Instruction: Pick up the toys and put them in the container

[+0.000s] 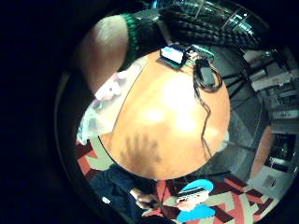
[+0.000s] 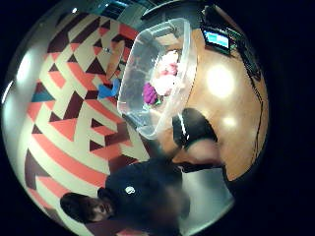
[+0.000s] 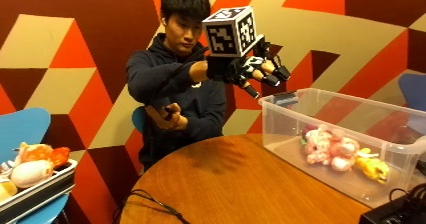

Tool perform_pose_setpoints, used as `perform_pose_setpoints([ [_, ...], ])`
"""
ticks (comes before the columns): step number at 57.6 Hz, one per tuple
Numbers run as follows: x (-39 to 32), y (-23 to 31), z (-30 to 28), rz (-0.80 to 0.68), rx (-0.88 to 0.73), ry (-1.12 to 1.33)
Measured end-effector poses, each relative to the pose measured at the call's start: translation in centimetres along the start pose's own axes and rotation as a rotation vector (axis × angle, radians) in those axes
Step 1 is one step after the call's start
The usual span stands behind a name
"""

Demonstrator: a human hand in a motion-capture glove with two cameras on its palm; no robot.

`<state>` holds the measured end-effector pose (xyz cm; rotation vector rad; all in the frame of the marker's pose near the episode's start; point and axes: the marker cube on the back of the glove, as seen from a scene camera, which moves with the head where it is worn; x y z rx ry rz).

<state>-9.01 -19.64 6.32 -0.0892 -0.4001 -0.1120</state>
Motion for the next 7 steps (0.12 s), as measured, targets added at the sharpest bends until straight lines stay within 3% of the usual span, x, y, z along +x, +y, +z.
perform_pose_setpoints([
  [7, 0.4, 0.22, 0.03, 0.008, 0.001, -0.009],
])
